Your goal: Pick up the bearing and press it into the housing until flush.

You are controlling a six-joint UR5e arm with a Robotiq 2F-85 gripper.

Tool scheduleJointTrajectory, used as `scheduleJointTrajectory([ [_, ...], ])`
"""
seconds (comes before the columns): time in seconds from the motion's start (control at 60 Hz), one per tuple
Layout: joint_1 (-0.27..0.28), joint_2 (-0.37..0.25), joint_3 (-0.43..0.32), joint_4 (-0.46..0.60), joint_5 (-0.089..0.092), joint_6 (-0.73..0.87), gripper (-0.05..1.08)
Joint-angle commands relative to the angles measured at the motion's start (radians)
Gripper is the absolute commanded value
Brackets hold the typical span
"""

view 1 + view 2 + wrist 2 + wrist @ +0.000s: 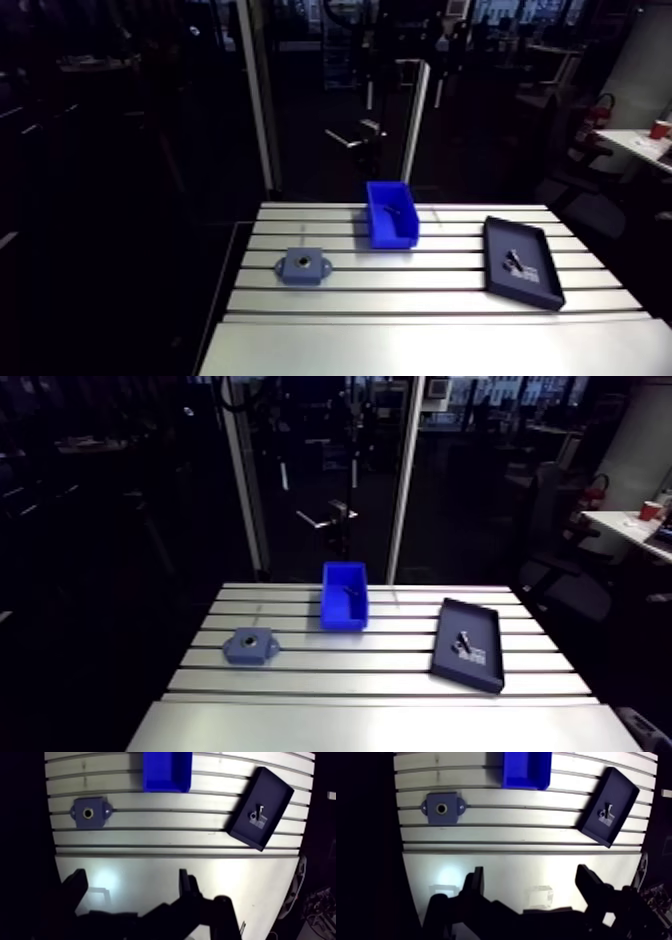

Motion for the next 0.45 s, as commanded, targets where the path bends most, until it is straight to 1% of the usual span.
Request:
scheduleJointTrajectory([
  [0.017,-0.010,-0.001,0.000,-0.003,-0.001,0.000,0.00],
  [0.45,-0.011,0.003,-0.007,-0.006,-0.002,0.000,0.00],
])
